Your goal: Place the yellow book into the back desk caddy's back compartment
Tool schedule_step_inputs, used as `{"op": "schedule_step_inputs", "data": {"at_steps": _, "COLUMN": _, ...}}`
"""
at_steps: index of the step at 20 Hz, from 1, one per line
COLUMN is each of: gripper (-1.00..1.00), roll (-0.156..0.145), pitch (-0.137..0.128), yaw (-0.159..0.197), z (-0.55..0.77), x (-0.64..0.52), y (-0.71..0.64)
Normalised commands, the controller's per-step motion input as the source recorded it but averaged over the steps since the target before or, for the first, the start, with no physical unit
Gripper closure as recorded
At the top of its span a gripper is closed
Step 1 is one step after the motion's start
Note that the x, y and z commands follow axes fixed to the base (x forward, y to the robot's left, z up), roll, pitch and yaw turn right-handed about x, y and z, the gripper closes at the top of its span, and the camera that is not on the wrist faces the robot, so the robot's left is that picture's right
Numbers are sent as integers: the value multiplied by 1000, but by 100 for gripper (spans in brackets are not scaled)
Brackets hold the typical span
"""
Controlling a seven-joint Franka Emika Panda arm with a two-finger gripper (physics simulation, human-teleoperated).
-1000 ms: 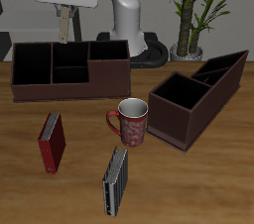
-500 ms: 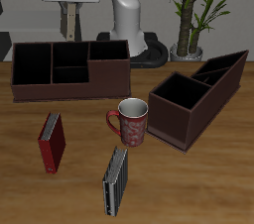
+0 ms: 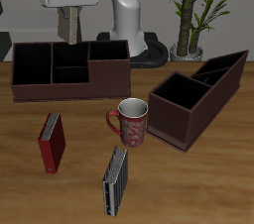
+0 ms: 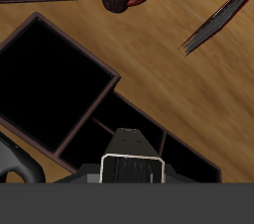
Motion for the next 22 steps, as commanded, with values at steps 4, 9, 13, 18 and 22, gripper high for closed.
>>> {"op": "schedule_step_inputs", "data": {"at_steps": 4, "gripper": 100, "roll": 1, "pitch": 22, "yaw": 142, "z": -115, "x": -93, "y": -39}}
{"op": "schedule_step_inputs", "data": {"at_steps": 9, "gripper": 100, "roll": 8, "pitch": -15, "yaw": 217, "z": -67, "x": -57, "y": 83}}
{"op": "schedule_step_inputs", "data": {"at_steps": 13, "gripper": 100, "roll": 38, "pitch": -15, "yaw": 234, "z": 41, "x": 67, "y": 146}}
{"op": "schedule_step_inputs", "data": {"at_steps": 18, "gripper": 100, "roll": 4, "pitch": 12, "yaw": 145, "z": -42, "x": 61, "y": 47}}
{"op": "schedule_step_inputs", "data": {"at_steps": 22, "gripper": 100, "roll": -28, "pitch": 54, "yaw": 95, "z": -256, "x": -62, "y": -17}}
